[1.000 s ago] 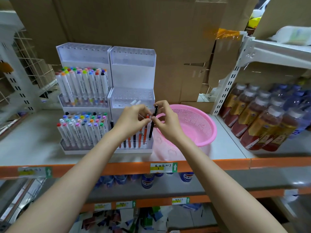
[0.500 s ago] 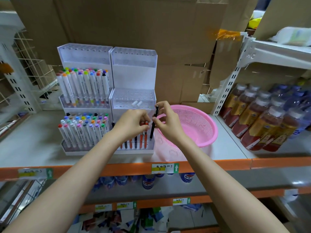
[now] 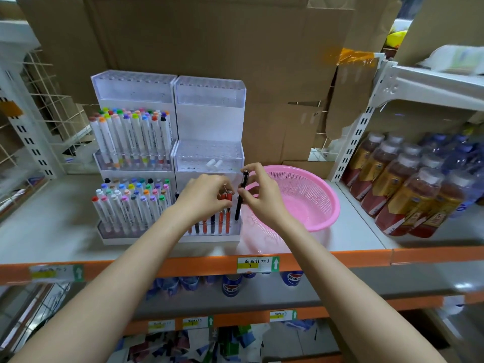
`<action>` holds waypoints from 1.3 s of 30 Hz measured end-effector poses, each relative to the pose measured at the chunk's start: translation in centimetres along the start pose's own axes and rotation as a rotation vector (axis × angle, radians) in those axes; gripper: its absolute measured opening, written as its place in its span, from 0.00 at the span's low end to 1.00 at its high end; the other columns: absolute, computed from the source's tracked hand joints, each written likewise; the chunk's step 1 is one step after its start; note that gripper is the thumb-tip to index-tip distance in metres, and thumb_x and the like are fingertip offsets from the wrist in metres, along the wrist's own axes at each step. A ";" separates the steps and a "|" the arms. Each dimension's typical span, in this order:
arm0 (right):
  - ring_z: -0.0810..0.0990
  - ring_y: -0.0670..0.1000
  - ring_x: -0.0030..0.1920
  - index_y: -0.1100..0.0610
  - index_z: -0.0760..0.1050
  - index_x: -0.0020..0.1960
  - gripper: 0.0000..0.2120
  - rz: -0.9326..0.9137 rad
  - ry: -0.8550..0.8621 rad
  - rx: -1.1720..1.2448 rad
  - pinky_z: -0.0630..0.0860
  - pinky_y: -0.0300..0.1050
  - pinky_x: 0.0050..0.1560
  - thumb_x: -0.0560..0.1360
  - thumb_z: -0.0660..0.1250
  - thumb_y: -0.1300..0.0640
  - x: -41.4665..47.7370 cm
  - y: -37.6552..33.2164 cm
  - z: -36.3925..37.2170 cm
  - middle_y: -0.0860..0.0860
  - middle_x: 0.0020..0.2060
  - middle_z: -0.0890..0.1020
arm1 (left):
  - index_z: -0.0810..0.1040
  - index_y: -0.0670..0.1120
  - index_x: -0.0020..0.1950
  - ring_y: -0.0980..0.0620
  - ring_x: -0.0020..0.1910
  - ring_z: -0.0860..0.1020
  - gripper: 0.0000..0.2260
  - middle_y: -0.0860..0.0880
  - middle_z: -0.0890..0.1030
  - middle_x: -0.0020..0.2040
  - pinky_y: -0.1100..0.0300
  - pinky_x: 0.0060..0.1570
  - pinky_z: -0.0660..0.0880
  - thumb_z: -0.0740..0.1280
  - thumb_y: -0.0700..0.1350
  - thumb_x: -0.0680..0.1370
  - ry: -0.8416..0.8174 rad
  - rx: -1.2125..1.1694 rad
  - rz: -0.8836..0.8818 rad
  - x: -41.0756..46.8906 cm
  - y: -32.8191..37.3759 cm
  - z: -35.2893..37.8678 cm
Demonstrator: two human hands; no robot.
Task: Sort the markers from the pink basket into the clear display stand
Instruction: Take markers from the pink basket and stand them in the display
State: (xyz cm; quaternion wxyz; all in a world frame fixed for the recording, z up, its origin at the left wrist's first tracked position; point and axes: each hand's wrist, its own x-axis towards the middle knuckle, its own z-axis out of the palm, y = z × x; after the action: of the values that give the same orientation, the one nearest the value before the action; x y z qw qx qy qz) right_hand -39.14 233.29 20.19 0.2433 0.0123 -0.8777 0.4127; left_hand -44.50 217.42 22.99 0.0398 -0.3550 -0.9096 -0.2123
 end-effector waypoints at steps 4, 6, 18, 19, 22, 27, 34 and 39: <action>0.81 0.55 0.42 0.53 0.67 0.59 0.16 0.009 -0.012 0.011 0.79 0.57 0.42 0.75 0.67 0.63 -0.2 0.0 0.0 0.53 0.45 0.78 | 0.80 0.51 0.51 0.53 0.48 0.79 0.10 0.53 0.83 0.48 0.50 0.52 0.76 0.73 0.50 0.72 0.006 -0.011 -0.008 0.0 0.0 -0.4; 0.81 0.55 0.42 0.53 0.68 0.59 0.16 0.014 -0.025 0.016 0.79 0.57 0.43 0.75 0.68 0.63 -0.3 -0.1 0.0 0.53 0.45 0.78 | 0.81 0.50 0.50 0.53 0.48 0.79 0.10 0.52 0.83 0.48 0.50 0.51 0.77 0.73 0.50 0.71 0.005 -0.028 -0.010 -0.1 -0.1 -0.4; 0.83 0.53 0.38 0.56 0.71 0.57 0.14 0.013 -0.055 0.032 0.80 0.55 0.43 0.75 0.69 0.64 -0.7 -0.5 -0.2 0.52 0.45 0.79 | 0.82 0.50 0.50 0.55 0.45 0.79 0.10 0.55 0.82 0.44 0.49 0.51 0.76 0.69 0.54 0.74 -0.014 -0.007 -0.003 -0.2 0.0 -0.5; 0.83 0.52 0.38 0.56 0.71 0.57 0.14 0.014 -0.060 0.029 0.80 0.54 0.43 0.75 0.69 0.64 -0.8 -0.4 -0.2 0.51 0.45 0.79 | 0.82 0.50 0.50 0.54 0.46 0.79 0.10 0.55 0.82 0.45 0.49 0.51 0.76 0.69 0.54 0.75 -0.016 -0.007 -0.005 -0.2 0.0 -0.5; 0.83 0.51 0.38 0.57 0.72 0.56 0.12 0.019 -0.081 0.020 0.81 0.49 0.43 0.74 0.70 0.64 -0.9 -0.3 0.0 0.50 0.45 0.79 | 0.82 0.50 0.50 0.53 0.46 0.79 0.10 0.54 0.83 0.44 0.48 0.50 0.77 0.69 0.54 0.74 -0.017 -0.015 -0.005 -0.3 -0.2 -0.6; 0.82 0.53 0.40 0.58 0.74 0.54 0.11 0.020 -0.144 -0.026 0.79 0.40 0.41 0.74 0.70 0.65 -1.2 0.0 0.6 0.51 0.44 0.79 | 0.82 0.51 0.49 0.53 0.45 0.79 0.08 0.55 0.82 0.43 0.48 0.50 0.76 0.70 0.52 0.74 -0.016 -0.024 -0.010 -0.4 -0.4 -0.8; 0.81 0.52 0.40 0.61 0.73 0.52 0.10 0.005 -0.153 -0.057 0.79 0.41 0.41 0.73 0.71 0.65 -1.0 0.2 0.6 0.50 0.42 0.78 | 0.82 0.51 0.49 0.54 0.45 0.79 0.07 0.55 0.83 0.44 0.49 0.50 0.77 0.70 0.51 0.74 -0.018 -0.039 -0.001 -0.4 -0.4 -0.7; 0.80 0.51 0.41 0.61 0.74 0.53 0.11 -0.023 -0.199 -0.099 0.79 0.45 0.43 0.72 0.71 0.66 -1.1 0.5 0.7 0.49 0.42 0.79 | 0.83 0.52 0.50 0.54 0.47 0.79 0.07 0.54 0.83 0.46 0.48 0.52 0.76 0.71 0.51 0.74 -0.014 -0.051 -0.016 -0.3 -0.4 -0.7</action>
State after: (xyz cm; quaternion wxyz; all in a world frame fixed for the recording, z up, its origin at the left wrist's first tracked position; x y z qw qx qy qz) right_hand -38.54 232.90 19.00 0.1600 0.0510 -0.9166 0.3628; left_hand -44.58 216.70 23.48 0.0229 -0.3501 -0.9069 -0.2332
